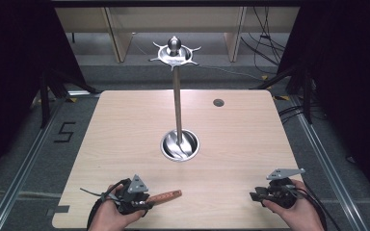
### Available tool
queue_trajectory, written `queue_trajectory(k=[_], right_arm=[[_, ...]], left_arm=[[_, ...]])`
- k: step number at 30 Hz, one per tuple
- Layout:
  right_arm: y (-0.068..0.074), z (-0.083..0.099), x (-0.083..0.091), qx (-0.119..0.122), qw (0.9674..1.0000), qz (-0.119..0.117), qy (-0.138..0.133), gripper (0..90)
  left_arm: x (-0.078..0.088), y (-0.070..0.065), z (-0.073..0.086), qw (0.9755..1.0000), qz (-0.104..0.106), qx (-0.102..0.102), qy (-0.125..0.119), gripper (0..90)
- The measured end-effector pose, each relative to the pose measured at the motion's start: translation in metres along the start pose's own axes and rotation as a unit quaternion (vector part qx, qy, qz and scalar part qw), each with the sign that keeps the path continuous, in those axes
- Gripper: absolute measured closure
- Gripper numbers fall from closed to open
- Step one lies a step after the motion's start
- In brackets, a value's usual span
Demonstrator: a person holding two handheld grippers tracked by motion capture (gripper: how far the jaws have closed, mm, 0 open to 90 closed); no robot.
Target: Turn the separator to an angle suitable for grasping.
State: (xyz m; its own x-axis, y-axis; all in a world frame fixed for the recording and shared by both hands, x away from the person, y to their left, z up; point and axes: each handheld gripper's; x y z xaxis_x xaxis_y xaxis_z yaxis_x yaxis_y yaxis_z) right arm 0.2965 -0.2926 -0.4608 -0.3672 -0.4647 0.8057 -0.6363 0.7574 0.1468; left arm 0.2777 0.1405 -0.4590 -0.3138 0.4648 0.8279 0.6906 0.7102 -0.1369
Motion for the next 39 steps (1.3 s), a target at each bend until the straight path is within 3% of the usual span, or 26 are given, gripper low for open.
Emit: queue_trajectory(k=[2,3,4,6,8,9,10,11,12,13,17,19,24,26,29,32,33,35,36,37,39], right_arm=[[0.000,0.000,-0.001,0.004,1.0000,-0.001,-0.003,65.3],[-0.001,-0.001,0.000,0.002,1.0000,-0.006,0.002,65.3],[-0.001,-0.001,-0.001,-0.004,0.9997,-0.025,-0.001,65.3],[-0.001,-0.001,-0.001,0.001,0.9997,-0.024,-0.003,65.3],[0.000,-0.001,0.000,-0.009,0.9996,-0.025,0.001,65.3],[-0.001,-0.001,-0.001,-0.006,0.9997,-0.026,0.001,65.3],[-0.003,-0.001,0.000,0.012,0.9998,-0.016,0.005,65.2],[-0.001,0.001,-0.002,-0.006,0.9998,-0.020,-0.005,65.1],[0.000,0.001,-0.005,-0.009,0.9998,-0.001,-0.020,65.1],[0.000,0.001,-0.003,-0.006,0.9999,-0.003,-0.012,65.1],[-0.001,0.001,-0.005,0.002,0.9998,0.002,-0.017,65.0],[0.000,0.000,-0.002,0.000,1.0000,0.000,0.001,64.9],[0.001,-0.001,-0.002,-0.004,1.0000,-0.004,0.001,64.9],[-0.001,-0.001,-0.003,0.008,1.0000,-0.002,-0.001,64.9],[-0.001,-0.001,-0.002,0.007,0.9999,-0.004,0.010,64.9],[0.000,0.000,-0.004,-0.003,1.0000,-0.002,-0.006,64.8],[0.000,0.001,-0.005,-0.004,0.9999,-0.001,-0.016,64.8],[-0.001,0.001,-0.005,0.006,0.9999,0.000,-0.012,64.8],[0.000,0.000,-0.004,-0.003,1.0000,-0.003,-0.008,64.8],[-0.002,0.000,-0.004,0.006,1.0000,-0.002,-0.006,64.8],[-0.001,0.000,-0.003,0.001,0.9999,-0.006,-0.010,64.8]], left_arm=[[-0.007,-0.007,-0.005,0.9997,0.016,-0.012,0.016,73.5],[-0.011,-0.009,-0.009,0.9988,0.016,-0.033,0.031,77.9],[-0.016,-0.012,-0.012,0.9986,0.019,-0.037,0.033,82.5],[-0.020,-0.015,-0.016,0.9982,0.023,-0.036,0.042,88.8],[-0.030,-0.018,-0.021,0.9974,0.029,-0.037,0.055,89.0],[-0.034,-0.019,-0.024,0.9963,0.026,-0.047,0.067,89.0],[-0.038,-0.020,-0.025,0.9967,0.029,-0.037,0.066,89.0],[-0.042,-0.017,-0.028,0.9961,0.024,-0.043,0.074,89.1],[-0.043,-0.016,-0.030,0.9956,0.019,-0.045,0.081,89.1],[-0.045,-0.014,-0.032,0.9953,0.019,-0.041,0.086,89.1],[-0.052,-0.010,-0.035,0.9972,0.022,-0.017,0.069,89.0],[-0.056,-0.005,-0.038,0.9971,0.009,-0.017,0.074,89.0],[-0.059,-0.004,-0.044,0.9974,0.002,-0.013,0.071,89.0],[-0.060,-0.002,-0.048,0.9974,-0.003,-0.013,0.070,89.1],[-0.063,0.003,-0.051,0.9973,-0.010,-0.009,0.072,89.1],[-0.067,0.009,-0.053,0.9972,-0.017,0.000,0.072,89.1],[-0.067,0.011,-0.054,0.9972,-0.024,0.002,0.070,89.1],[-0.067,0.014,-0.056,0.9966,-0.036,0.002,0.074,89.1],[-0.068,0.017,-0.056,0.9964,-0.040,0.002,0.075,89.1],[-0.068,0.020,-0.056,0.9964,-0.043,0.006,0.073,89.1],[-0.066,0.025,-0.055,0.9959,-0.053,0.020,0.071,89.1]])
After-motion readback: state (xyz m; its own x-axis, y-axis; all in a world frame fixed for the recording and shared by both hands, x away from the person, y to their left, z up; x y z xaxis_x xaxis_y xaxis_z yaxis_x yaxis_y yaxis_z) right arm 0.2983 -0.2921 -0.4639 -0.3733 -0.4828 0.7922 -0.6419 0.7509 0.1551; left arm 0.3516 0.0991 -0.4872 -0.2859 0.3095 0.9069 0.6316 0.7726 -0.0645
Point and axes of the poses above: each handheld gripper's, and its own axes: x roughly backward along the jaws, z roughly out of its underside, y roughly to its left, and after that the axes turned 6 degrees about x, right-handed
